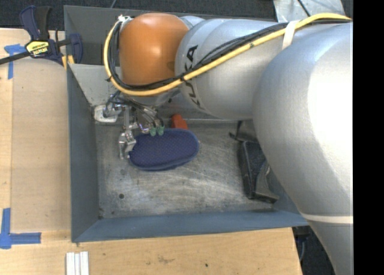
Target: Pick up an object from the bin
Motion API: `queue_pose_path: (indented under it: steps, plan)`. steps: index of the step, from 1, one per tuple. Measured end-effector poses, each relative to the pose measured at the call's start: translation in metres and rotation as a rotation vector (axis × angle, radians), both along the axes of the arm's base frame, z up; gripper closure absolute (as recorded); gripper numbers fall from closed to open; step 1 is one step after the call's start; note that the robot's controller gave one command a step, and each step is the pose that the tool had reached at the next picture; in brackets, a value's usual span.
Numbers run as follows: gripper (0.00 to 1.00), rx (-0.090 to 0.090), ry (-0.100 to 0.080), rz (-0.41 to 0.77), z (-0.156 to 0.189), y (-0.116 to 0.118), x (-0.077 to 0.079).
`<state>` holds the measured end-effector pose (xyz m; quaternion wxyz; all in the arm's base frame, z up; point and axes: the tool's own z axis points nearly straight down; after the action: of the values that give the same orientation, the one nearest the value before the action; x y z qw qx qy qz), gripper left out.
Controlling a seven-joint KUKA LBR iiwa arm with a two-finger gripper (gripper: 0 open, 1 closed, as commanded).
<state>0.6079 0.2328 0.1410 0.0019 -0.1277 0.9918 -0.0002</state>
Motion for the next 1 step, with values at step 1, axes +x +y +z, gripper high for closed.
queue_pose_path:
  steps: [1]
  plan:
    - [0.00,-0.003,0.006,0.083,-0.0463,-0.0610,-0.0227]
